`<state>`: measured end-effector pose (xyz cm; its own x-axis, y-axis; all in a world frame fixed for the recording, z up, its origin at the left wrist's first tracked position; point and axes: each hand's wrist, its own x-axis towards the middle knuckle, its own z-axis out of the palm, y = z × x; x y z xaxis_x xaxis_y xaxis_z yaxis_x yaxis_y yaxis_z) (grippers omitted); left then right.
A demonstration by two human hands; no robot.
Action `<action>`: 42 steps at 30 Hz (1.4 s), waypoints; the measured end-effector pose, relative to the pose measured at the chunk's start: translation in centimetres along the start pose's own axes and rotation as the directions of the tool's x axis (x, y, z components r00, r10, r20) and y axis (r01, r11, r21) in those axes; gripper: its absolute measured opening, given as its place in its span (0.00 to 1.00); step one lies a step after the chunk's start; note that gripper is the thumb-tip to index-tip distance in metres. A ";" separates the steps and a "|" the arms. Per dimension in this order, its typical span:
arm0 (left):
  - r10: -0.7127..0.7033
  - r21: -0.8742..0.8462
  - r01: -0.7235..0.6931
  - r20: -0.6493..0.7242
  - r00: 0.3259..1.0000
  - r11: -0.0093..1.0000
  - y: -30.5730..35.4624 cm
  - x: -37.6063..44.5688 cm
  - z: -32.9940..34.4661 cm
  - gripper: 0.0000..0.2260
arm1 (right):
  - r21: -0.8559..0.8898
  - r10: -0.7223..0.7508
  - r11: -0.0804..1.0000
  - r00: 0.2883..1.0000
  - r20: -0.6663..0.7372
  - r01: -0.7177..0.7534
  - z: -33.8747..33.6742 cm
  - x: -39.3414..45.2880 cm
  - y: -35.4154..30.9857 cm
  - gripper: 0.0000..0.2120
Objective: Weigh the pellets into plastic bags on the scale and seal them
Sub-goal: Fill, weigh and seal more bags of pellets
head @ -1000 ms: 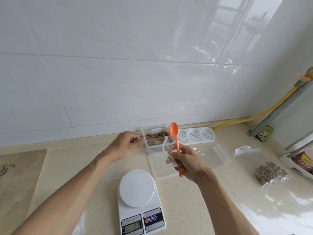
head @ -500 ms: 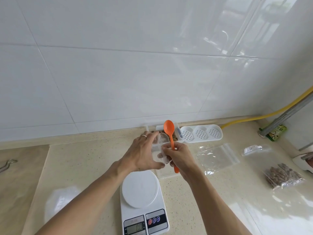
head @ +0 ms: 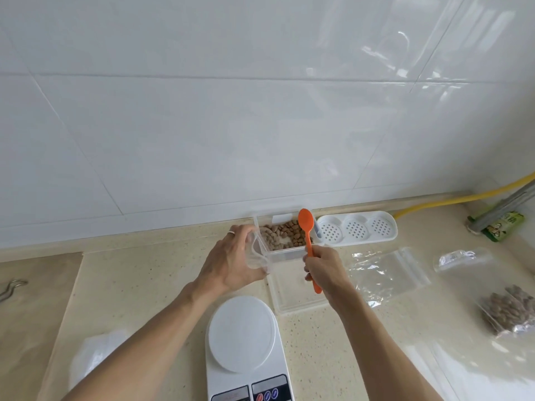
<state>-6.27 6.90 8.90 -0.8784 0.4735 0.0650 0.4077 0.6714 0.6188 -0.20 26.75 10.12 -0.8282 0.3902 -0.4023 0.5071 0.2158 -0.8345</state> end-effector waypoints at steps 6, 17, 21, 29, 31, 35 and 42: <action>-0.081 0.070 0.081 -0.003 0.997 0.994 -1.6 1.7 0.6 0.34 | -0.064 -0.161 0.987 0.963 -0.216 0.151 -1.3 3.1 0.6 0.07; -0.141 0.127 0.140 -0.001 0.990 0.982 -4.3 3.9 1.7 0.37 | -0.008 -0.269 0.953 0.832 -0.485 0.303 -2.5 7.3 -0.4 0.10; -0.159 0.108 0.158 -0.001 0.987 0.982 -4.8 4.1 1.9 0.35 | -0.144 -0.341 0.940 0.846 -0.411 0.309 -2.5 8.9 0.1 0.03; -0.163 0.140 0.163 -0.015 0.987 0.977 -5.3 4.3 2.0 0.35 | -0.208 -0.242 0.957 0.953 -0.184 0.202 0.1 8.8 2.4 0.06; -0.172 0.144 0.172 -0.014 0.985 0.974 -5.4 4.2 1.8 0.35 | -0.119 -0.176 0.980 0.973 -0.153 0.159 0.9 8.8 2.5 0.06; -0.174 0.176 0.174 -0.015 0.985 0.969 -5.6 4.4 1.4 0.36 | 0.044 -0.042 0.998 0.978 -0.206 0.052 1.4 8.9 2.4 0.07; -0.134 0.302 0.127 0.002 0.991 0.945 -4.4 6.8 0.8 0.35 | 0.309 0.144 0.950 0.944 -0.296 -0.048 -0.1 8.8 2.4 0.06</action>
<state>-13.81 7.63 5.95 -0.9245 0.3805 -0.0203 0.3489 0.8667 0.3566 -6.25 30.75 4.61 -0.6380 0.6647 -0.3887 0.4476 -0.0906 -0.8896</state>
